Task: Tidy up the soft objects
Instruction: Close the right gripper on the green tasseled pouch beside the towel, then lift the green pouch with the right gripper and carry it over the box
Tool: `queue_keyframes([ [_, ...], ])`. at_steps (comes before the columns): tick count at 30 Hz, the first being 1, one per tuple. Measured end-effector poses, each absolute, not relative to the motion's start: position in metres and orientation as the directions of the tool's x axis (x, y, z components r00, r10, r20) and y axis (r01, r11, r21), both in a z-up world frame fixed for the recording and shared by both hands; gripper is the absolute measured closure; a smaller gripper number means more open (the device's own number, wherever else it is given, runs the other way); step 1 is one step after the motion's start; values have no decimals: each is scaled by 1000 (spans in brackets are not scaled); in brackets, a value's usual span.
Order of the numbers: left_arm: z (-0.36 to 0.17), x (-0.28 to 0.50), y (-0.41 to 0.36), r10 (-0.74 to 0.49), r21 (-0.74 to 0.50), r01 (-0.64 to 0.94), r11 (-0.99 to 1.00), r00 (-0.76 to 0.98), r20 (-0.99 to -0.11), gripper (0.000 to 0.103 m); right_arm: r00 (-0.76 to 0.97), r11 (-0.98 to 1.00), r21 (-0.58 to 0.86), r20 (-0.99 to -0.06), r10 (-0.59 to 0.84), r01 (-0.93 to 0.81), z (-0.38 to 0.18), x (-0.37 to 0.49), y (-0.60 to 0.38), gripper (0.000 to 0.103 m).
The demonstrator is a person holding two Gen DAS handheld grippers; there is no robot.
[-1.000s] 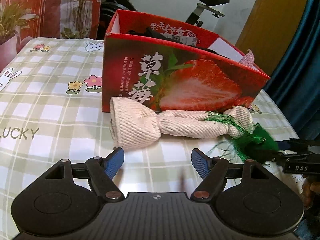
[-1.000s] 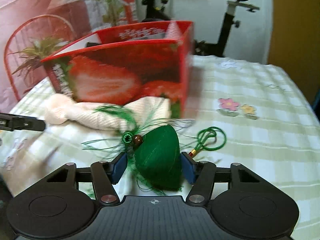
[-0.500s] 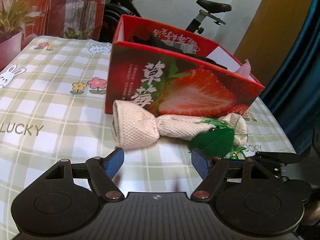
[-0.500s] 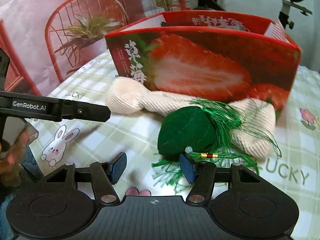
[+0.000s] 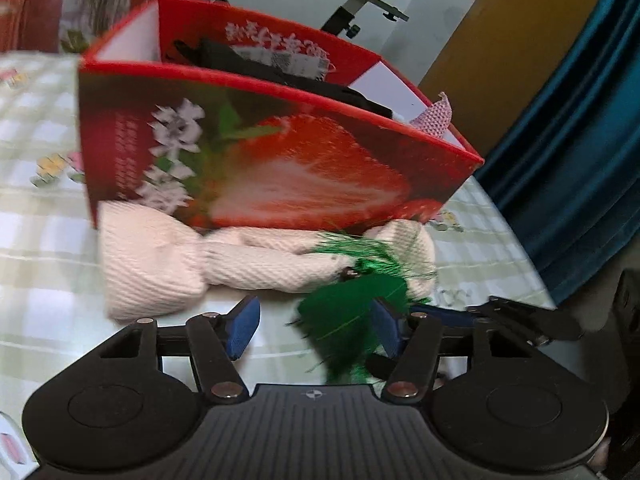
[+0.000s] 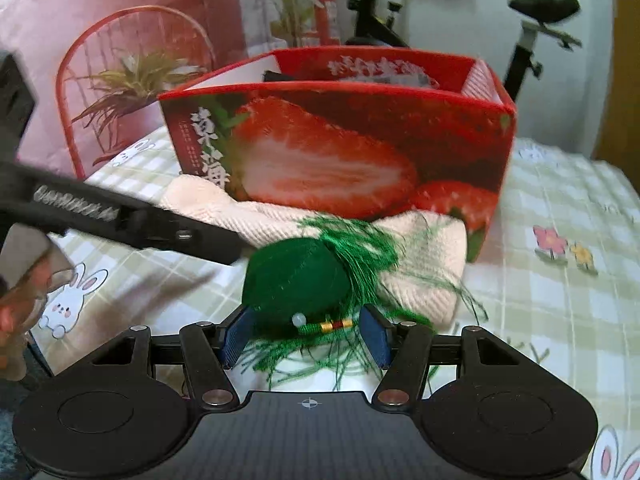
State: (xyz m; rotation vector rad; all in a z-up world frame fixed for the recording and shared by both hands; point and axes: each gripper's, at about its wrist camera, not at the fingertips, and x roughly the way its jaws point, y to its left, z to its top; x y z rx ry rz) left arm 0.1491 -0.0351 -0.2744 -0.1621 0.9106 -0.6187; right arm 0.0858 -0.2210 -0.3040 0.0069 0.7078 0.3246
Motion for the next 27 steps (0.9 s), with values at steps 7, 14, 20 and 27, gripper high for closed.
queue_keyframes([
  [7,-296,161,-40,-638,-509,391,767,384,-668,39,713,941,106,-627,315,-322,-312,97,-214,47],
  [14,-303,160,-49,-667,-541,395,742,365,-649,44,714,941,116,-623,318,-318,-316,98,-211,48],
  [20,-275,144,-49,-657,-481,453,750,430,-619,46,745,933,143,-568,350,-329,-296,88,-216,49],
  [27,-219,131,-36,-660,-446,487,751,518,-545,46,794,924,123,-480,374,-361,-250,81,-212,49],
])
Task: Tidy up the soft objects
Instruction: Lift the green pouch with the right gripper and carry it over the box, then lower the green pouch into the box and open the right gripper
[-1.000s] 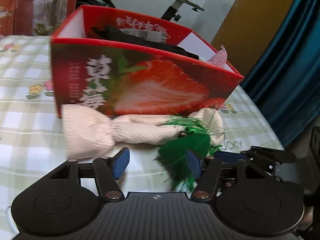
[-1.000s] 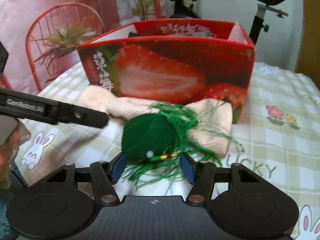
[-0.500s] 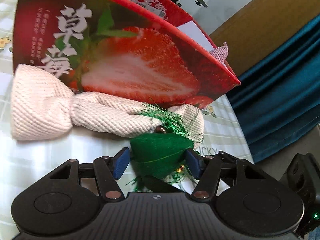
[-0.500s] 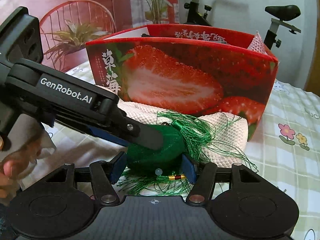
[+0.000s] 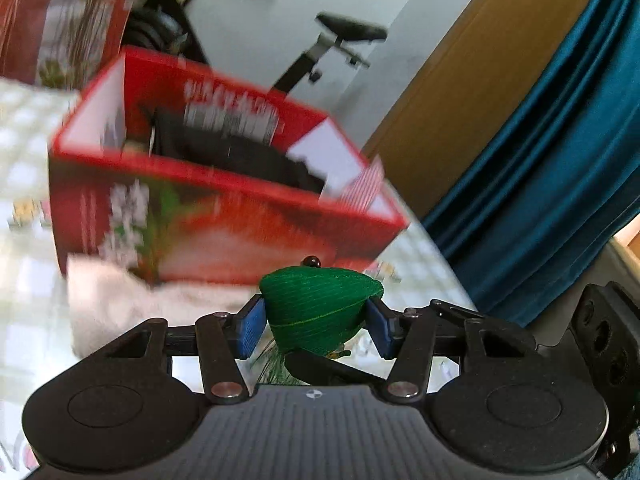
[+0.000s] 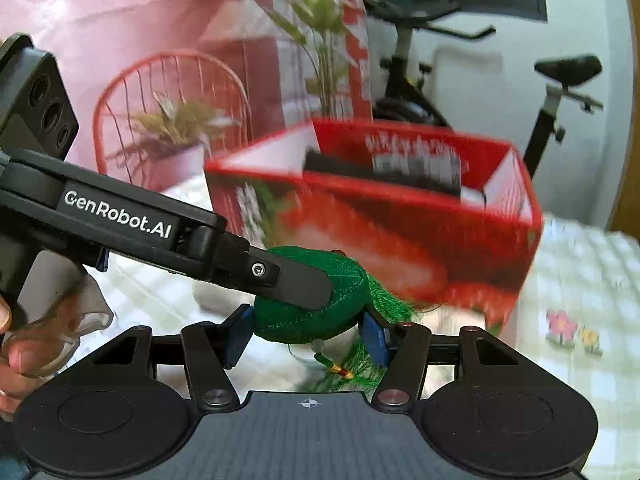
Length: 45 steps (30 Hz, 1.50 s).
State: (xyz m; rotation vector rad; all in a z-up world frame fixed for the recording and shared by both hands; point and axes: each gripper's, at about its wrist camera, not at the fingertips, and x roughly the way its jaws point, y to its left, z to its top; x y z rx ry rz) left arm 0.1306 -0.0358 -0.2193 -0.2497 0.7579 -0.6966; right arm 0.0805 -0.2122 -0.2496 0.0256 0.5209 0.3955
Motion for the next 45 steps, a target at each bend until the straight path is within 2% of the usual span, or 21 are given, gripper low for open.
queue_keyframes([
  [5,-174,138,-24,-687,-472,500,727,545,-480,48,817,917,126,-421,394,-378,-205,87,-211,49],
  [13,-102,149,-19,-683,-409,550,728,628,-373,51,856,906,55,-308,415,-419,-129,111,-203,49],
  [19,-73,179,-8,-699,-420,566,709,643,-313,51,866,900,21,-262,425,-436,-89,146,-194,48],
  [22,-72,184,-9,-675,-377,564,734,662,-325,51,865,898,17,-261,429,-440,-85,165,-186,48],
  [26,-82,202,-2,-649,-380,530,758,670,-360,51,850,892,39,-290,441,-449,-98,191,-177,49],
  [41,-153,256,18,-575,-408,408,817,634,-518,51,752,876,91,-476,457,-475,-183,248,-149,49],
  [45,-155,260,22,-550,-401,381,833,651,-524,51,768,882,6,-490,413,-470,-193,261,-140,49],
])
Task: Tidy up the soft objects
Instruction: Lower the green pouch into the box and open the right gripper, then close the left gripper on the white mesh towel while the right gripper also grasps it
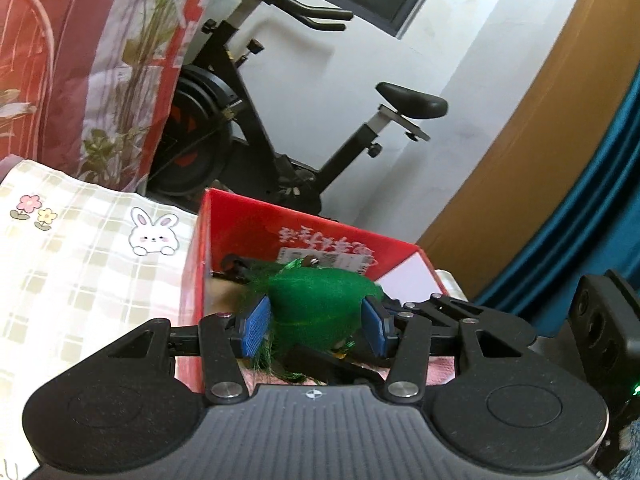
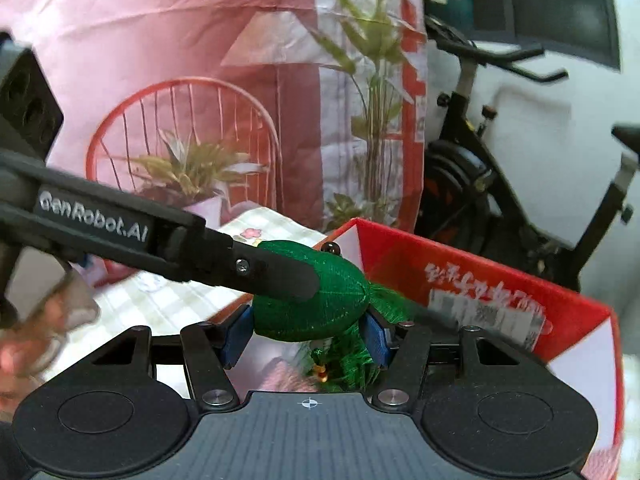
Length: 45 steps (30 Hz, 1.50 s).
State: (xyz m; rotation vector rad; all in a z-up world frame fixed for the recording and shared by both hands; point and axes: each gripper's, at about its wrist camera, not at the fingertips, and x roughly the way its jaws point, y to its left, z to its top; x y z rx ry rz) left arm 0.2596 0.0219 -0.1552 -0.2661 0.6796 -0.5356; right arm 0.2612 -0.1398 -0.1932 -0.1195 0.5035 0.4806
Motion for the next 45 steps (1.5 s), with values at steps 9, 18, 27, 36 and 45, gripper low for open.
queue_keyframes([
  [9,-148,258,25,-483,-324,360,875,699,-527,51,792,915,-29,-514,331,-402,-198,268,-145,48],
  [18,-142,230,21,-423,-200,377,905,741,-522,50,809,923,-25,-491,323,-383,-194,228,-172,48],
  [27,-151,181,23,-376,-116,372,921,771,-513,50,835,936,4,-451,315,-351,-199,168,-213,48],
  [36,-187,152,36,-343,-163,304,938,773,-533,50,848,964,51,-467,253,-260,-234,126,-252,49],
  [45,-229,158,36,-323,-183,267,946,735,-597,50,824,979,93,-529,204,-183,-278,117,-267,49],
])
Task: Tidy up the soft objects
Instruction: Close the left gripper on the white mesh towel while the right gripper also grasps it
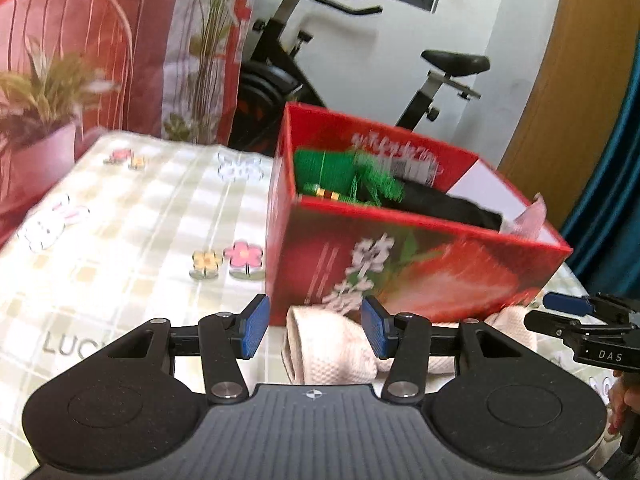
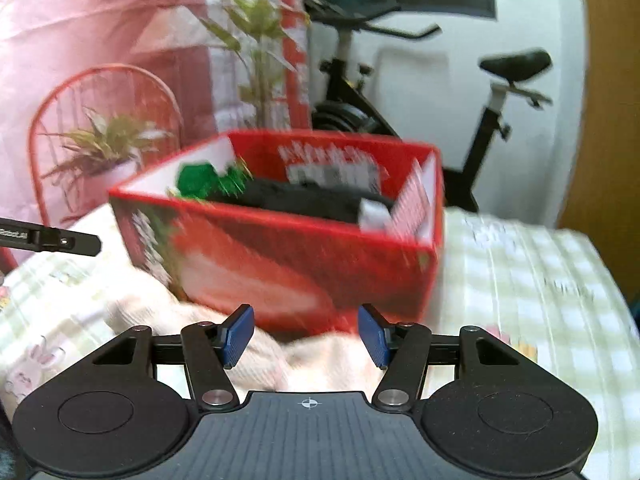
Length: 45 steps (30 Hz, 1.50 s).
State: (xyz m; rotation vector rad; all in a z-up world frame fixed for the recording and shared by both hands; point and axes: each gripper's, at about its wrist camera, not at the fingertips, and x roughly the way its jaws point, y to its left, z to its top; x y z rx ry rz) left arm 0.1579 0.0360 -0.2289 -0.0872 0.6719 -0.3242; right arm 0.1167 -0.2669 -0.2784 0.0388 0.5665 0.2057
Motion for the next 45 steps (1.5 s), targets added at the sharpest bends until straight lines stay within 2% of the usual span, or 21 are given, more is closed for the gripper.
queue_keyframes([
  [9,-269,184,31,-304,-192,237,952,680,-667,50,785,991,107,-606,125,-75,-322,137,-277,49],
  [16,-279,187,25,-296,-183,236,954,668,-682,52,775,986,158,-617,140,-52,-332,143,-275,62],
  [17,-280,187,25,-300,-185,240,953,667,-682,56,772,985,162,-618,148,-59,-332,143,-275,65],
  [18,-280,187,25,-306,-184,250,951,661,-685,67,770,985,162,-619,152,-64,-333,141,-274,67],
  [22,-279,181,18,-313,-164,279,946,658,-685,86,767,982,172,-619,171,-80,-333,137,-273,74],
  [26,-279,171,16,-306,-155,279,948,659,-687,88,766,978,191,-615,186,-85,-332,130,-273,79],
  [30,-281,162,25,-319,-193,260,946,651,-688,87,765,973,209,-611,206,-94,-334,121,-273,79],
  [45,-285,141,32,-306,-193,240,951,662,-685,87,781,970,213,-583,223,-118,-338,99,-266,79],
])
